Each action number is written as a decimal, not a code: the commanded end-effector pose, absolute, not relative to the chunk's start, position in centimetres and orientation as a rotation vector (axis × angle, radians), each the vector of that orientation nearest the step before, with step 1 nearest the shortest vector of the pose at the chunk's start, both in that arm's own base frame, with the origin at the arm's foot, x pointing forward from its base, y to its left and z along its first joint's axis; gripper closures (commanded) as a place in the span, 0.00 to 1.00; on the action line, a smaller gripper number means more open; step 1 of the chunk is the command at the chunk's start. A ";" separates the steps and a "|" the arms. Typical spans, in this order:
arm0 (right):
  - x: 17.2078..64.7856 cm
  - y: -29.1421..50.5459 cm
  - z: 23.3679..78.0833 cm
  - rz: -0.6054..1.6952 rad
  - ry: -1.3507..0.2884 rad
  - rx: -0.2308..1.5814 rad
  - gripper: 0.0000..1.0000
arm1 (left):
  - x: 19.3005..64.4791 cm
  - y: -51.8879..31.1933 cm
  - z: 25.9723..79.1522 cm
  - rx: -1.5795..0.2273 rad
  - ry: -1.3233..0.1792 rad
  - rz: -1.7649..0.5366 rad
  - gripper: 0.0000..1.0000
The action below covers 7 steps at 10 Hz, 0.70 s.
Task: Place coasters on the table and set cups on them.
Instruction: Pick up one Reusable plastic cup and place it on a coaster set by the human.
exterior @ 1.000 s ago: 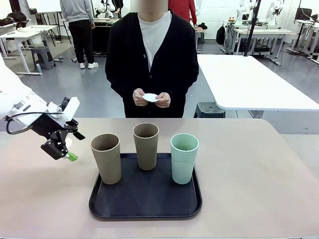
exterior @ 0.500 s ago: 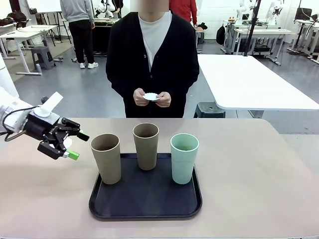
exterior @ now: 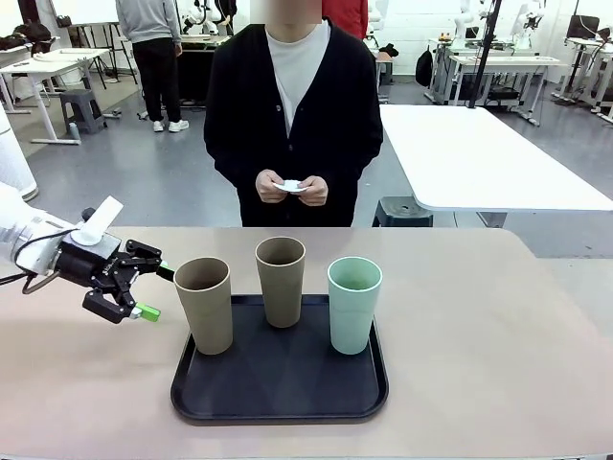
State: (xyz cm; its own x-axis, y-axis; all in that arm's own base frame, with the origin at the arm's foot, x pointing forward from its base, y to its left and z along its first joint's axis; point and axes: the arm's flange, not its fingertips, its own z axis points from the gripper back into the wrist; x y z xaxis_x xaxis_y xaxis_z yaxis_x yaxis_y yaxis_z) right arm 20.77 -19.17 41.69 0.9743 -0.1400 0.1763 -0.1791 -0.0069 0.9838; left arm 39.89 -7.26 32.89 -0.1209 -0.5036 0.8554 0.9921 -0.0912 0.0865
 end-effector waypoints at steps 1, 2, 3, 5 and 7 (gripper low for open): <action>20.7 -19.3 41.7 0.032 -0.259 1.588 0.00 | 39.2 -7.2 32.7 -0.783 -0.905 -1.568 0.00; 20.7 -19.3 41.7 0.032 -0.259 1.588 0.00 | 38.9 -8.0 33.7 -0.615 -0.853 -1.545 0.00; 20.7 -19.3 41.7 0.032 -0.259 1.588 0.00 | 39.7 -7.4 32.8 -0.794 -0.853 -1.553 0.00; 20.7 -19.3 41.7 0.032 -0.259 1.588 0.00 | 39.7 -7.4 32.8 -0.794 -0.853 -1.553 0.00; 20.7 -19.3 41.7 0.032 -0.259 1.588 0.00 | 39.5 -7.6 32.9 -0.767 -0.844 -1.560 0.00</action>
